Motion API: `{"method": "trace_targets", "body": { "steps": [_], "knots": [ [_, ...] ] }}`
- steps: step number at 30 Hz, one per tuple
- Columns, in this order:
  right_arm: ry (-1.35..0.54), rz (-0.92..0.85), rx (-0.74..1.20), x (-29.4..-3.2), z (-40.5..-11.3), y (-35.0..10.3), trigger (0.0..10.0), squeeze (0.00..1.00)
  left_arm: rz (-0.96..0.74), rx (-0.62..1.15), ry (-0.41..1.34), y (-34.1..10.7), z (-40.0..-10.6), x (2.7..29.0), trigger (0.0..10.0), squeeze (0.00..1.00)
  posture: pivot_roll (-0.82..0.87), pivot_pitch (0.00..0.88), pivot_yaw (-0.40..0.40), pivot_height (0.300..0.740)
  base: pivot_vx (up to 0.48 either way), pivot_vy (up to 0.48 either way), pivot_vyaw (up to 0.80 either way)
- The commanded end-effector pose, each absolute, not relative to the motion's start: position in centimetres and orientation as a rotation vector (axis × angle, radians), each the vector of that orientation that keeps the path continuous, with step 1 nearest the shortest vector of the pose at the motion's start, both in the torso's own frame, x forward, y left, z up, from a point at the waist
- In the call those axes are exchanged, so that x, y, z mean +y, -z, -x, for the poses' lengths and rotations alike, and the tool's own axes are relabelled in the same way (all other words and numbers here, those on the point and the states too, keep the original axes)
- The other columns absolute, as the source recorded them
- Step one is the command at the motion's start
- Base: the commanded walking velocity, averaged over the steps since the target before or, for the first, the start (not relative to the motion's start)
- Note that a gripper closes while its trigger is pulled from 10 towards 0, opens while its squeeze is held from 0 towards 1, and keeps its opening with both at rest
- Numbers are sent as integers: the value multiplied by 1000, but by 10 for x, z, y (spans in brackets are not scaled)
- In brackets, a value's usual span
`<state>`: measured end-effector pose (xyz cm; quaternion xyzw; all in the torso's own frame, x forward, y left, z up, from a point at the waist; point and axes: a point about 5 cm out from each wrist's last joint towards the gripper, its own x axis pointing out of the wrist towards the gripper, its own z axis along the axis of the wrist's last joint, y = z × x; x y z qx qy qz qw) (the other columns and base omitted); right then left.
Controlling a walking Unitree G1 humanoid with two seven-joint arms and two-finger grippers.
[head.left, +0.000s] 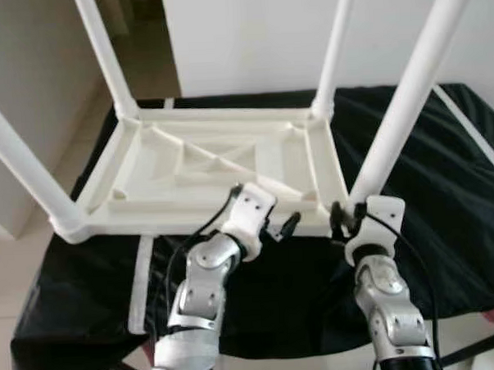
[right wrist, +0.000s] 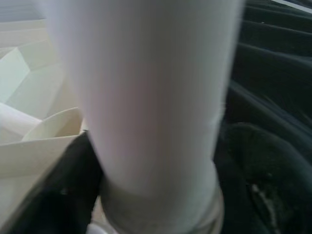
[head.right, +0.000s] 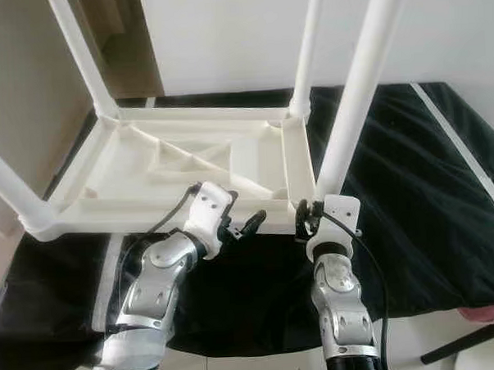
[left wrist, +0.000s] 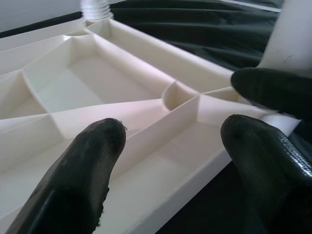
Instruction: Building children table
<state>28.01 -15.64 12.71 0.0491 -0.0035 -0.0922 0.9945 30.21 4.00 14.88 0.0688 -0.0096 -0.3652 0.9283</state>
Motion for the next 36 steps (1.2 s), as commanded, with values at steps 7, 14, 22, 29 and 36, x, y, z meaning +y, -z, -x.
{"method": "trace_targets", "body": {
  "steps": [7, 14, 22, 29, 36],
  "knots": [
    [-101, -54, -76, -173, -277, -142, 10000, 0, -45, 21, 657, -142, -297, 24, 10000, 0, -97, 63, 13, 740, 0, 0, 0],
    [-271, 3, -64, -186, -283, -146, 10000, 0, -26, 6, 715, -146, -294, 19, 10000, 0, -108, 72, 17, 740, 0, 0, 0],
    [-484, 94, 0, -184, -290, -139, 10000, 0, -60, -12, 720, -148, -296, 18, 10000, 0, -106, 72, 21, 740, 0, 0, 0],
    [-565, 138, 26, -183, -296, -136, 10000, 0, -73, -22, 705, -151, -300, 21, 10000, 0, -95, 70, 24, 740, 0, 0, 0],
    [-638, 197, 21, -181, -302, -139, 10000, 0, -78, -42, 740, -155, -298, 16, 10000, 0, -69, 71, 33, 740, 0, 0, 0]
  ]
}}
